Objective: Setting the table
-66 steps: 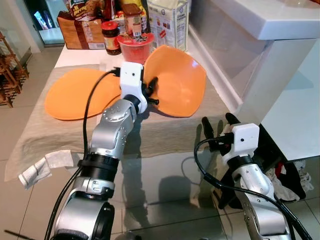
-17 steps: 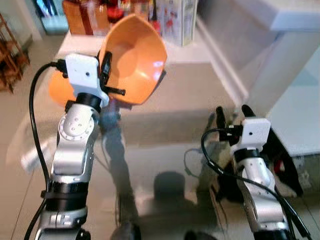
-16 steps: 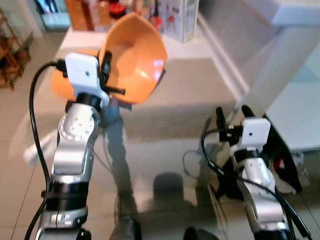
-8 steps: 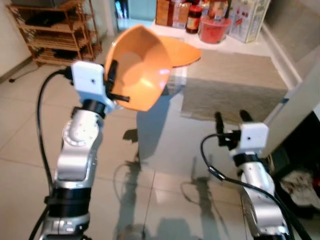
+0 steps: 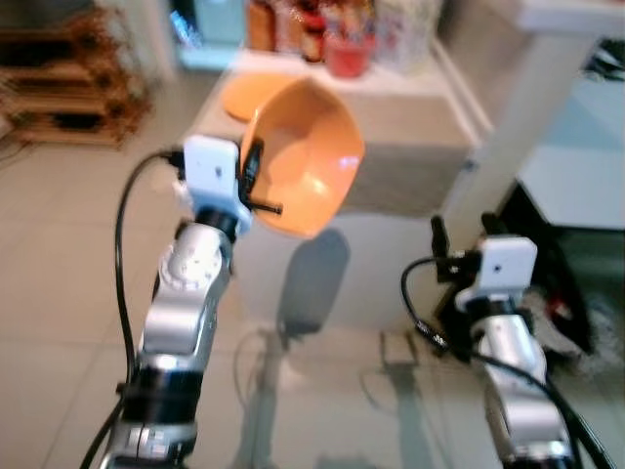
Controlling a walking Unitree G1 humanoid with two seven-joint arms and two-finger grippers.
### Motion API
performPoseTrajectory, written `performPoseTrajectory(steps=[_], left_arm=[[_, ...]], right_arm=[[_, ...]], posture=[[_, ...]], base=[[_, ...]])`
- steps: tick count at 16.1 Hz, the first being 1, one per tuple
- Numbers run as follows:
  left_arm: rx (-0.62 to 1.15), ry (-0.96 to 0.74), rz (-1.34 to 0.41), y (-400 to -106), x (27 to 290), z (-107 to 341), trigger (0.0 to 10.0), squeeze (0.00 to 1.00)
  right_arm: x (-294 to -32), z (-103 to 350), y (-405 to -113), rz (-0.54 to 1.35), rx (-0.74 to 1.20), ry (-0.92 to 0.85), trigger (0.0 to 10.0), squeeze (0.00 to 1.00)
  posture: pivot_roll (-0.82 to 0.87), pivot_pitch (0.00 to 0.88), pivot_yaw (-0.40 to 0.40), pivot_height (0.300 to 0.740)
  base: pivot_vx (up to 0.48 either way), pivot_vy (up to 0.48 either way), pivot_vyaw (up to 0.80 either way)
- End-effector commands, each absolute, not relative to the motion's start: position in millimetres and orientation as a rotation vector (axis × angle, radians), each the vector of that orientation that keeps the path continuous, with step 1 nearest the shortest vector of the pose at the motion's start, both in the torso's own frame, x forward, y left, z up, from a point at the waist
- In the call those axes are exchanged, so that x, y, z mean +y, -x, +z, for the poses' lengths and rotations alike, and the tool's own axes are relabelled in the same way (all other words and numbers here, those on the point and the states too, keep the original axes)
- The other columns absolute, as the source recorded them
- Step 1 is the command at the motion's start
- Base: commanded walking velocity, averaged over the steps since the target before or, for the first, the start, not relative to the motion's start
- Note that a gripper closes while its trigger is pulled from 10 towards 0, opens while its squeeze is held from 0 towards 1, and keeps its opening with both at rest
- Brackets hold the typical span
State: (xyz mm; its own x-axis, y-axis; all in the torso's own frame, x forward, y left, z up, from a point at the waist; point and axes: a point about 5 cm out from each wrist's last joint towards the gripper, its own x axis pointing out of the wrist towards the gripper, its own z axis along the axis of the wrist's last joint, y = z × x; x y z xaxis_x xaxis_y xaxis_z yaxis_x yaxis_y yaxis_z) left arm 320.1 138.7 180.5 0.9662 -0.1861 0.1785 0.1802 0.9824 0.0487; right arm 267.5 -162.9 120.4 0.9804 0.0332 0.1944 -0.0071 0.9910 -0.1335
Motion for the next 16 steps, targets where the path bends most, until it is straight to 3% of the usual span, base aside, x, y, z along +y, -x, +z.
performPoseTrajectory(steps=[1, 6, 16], left_arm=[[-0.194, -0.008, -0.170, -321, 140, 184, 0.0, 0.00], [-0.130, 0.032, -0.181, -323, 123, 168, 0.0, 0.00], [-0.073, -0.005, -0.135, -327, 126, 157, 0.0, 0.00]], right_arm=[[-165, 125, -268, 0.022, -0.209, 0.150, 10.0, 0.00], [-166, 130, -270, 0.011, -0.234, 0.153, 10.0, 0.00], [-165, 124, -261, 0.021, -0.207, 0.160, 10.0, 0.00]], posture=[[0.00, 0.000, 0.006, 0.740], [0.00, 0.000, 0.011, 0.740], [-0.01, 0.010, 0.013, 0.740]], base=[[0.000, -0.428, 0.00], [0.000, -0.423, 0.00], [0.000, -0.423, 0.00]])
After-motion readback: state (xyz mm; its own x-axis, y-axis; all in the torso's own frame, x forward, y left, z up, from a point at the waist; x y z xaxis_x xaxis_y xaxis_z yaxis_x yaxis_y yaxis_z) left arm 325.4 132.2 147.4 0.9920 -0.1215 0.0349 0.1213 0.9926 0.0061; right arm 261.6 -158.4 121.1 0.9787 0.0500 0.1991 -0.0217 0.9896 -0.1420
